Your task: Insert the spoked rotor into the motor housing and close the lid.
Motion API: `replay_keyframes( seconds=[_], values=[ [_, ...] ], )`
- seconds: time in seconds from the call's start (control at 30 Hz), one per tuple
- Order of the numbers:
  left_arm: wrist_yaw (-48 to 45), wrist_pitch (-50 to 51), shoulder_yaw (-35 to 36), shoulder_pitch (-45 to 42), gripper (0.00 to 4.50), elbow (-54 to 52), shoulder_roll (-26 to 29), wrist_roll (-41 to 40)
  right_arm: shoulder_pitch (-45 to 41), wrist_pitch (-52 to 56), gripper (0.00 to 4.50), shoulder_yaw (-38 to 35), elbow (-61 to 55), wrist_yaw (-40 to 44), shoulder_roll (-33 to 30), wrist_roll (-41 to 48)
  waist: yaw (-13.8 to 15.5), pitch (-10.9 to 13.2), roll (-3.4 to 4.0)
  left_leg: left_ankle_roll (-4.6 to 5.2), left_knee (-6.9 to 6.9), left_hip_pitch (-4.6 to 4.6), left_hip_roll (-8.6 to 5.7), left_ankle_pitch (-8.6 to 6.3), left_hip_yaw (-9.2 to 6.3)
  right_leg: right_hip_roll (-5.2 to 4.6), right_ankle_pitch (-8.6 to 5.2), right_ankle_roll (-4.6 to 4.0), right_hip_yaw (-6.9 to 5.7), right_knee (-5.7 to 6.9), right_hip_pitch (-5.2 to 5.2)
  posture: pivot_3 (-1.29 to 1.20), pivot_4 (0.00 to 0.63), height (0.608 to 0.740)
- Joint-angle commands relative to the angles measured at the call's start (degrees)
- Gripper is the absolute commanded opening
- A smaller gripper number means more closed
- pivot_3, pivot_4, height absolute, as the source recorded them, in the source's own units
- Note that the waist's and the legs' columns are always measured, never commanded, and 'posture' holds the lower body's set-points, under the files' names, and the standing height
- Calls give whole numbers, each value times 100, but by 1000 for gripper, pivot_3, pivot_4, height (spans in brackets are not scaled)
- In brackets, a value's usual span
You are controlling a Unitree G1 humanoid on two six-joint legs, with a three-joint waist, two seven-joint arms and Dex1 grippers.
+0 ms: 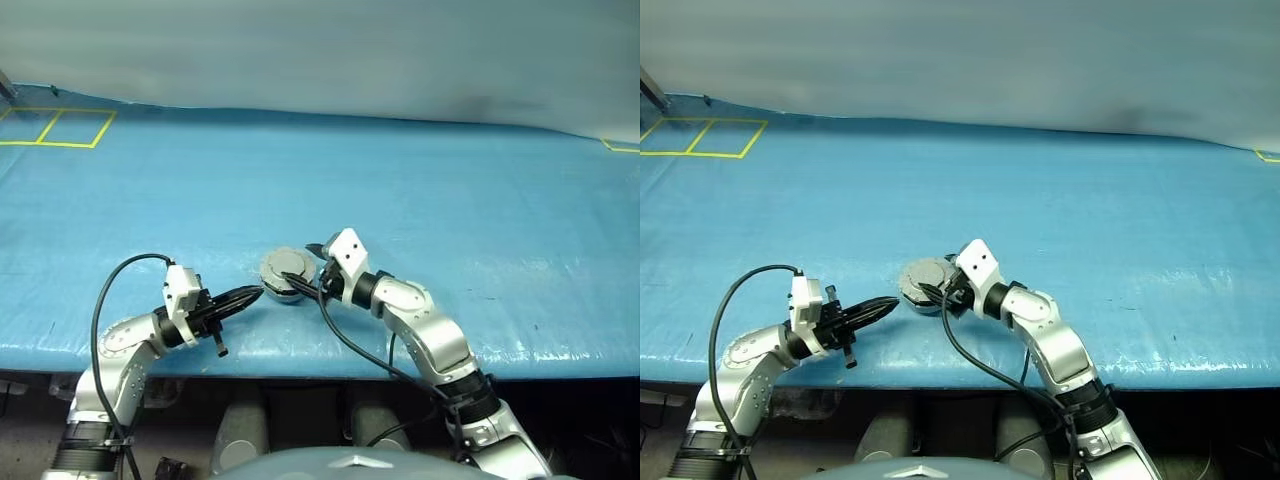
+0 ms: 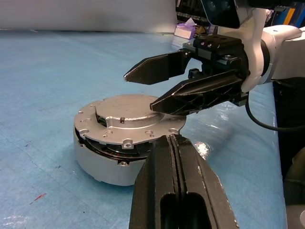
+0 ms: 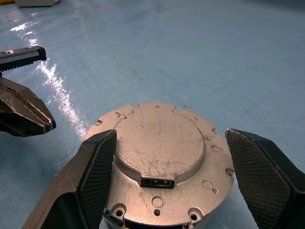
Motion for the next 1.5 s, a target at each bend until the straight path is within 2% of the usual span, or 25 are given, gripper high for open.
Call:
replay_keyframes(
  seconds=[0.03,0.4,0.83,0.97,1.27,1.5],
  values=[
    [-78,-110,3,-43,0,19,19,28,-100,-107,3852,-11,-1,10,109,49,-1,0,0,0,-1,0,0,0,0,0,0,0,0,-1,0,0,150,740],
    [-205,-358,-108,-103,0,315,13,241,-102,40,3852,-29,292,238,281,280,-22,0,1,0,-2,1,1,0,1,0,0,0,0,0,0,0,150,740],
    [-285,-727,-57,-224,0,673,-50,218,-187,-428,3852,158,606,31,90,-335,-39,-1,2,0,-3,5,1,0,2,0,0,-1,0,1,0,0,150,740],
    [-293,-760,-47,-224,0,702,-48,201,-191,-436,3053,99,577,19,90,-310,-34,-1,1,0,-2,5,1,0,2,0,0,-1,0,1,1,0,150,740],
    [-324,-815,-23,-233,0,791,-22,187,-321,-136,3054,43,240,333,-100,-68,-19,-1,2,0,-2,1,1,0,2,-2,0,-1,0,-1,0,0,150,740],
    [-312,-866,-35,-211,0,827,-54,202,-350,-223,3054,267,323,479,-242,-253,-23,-1,1,0,-6,2,1,0,3,-2,0,-1,-1,-2,-1,0,150,740]
  ],
)
